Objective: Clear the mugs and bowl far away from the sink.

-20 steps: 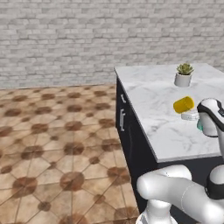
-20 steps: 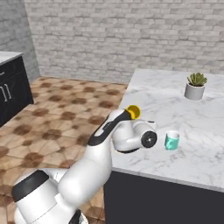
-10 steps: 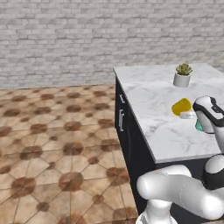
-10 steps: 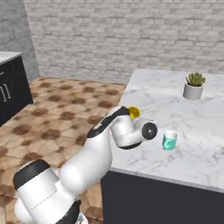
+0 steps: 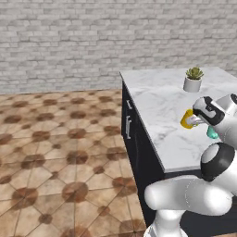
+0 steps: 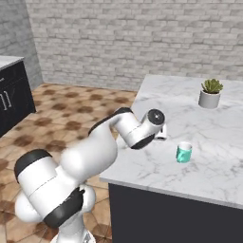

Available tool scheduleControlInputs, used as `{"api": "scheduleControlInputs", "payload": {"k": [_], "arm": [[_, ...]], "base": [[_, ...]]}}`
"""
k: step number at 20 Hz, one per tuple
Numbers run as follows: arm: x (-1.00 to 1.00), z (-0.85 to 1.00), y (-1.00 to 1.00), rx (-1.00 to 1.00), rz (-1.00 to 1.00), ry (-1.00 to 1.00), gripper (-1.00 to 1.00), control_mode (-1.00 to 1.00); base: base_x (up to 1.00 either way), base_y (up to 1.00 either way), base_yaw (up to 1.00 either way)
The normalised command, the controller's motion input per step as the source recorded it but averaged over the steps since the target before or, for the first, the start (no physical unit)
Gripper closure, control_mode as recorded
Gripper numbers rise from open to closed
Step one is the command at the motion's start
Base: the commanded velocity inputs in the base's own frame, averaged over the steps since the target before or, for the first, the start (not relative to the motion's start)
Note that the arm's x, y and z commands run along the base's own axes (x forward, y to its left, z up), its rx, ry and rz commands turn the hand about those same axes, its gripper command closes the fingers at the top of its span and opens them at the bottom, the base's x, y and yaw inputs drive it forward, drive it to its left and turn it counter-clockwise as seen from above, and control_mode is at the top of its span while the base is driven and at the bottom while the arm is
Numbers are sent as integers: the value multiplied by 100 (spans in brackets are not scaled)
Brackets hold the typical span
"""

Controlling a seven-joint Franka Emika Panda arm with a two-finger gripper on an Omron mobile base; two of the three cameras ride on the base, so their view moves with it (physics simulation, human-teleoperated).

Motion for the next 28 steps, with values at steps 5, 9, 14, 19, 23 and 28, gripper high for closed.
{"api": "scheduleControlInputs", "payload": {"k": [5,9,14,19,23,28], "arm": [[9,-18,0,-3,0,11,100,-100],[18,-51,2,-12,0,14,100,-100],[7,-63,0,-11,0,7,100,-100],[17,-56,0,-8,0,12,100,-100],[28,-47,0,-9,0,5,100,-100],[24,-42,0,-10,0,3,100,-100]], "base": [[0,0,0],[0,0,0],[0,0,0],[0,0,0],[0,0,0],[0,0,0]]}}
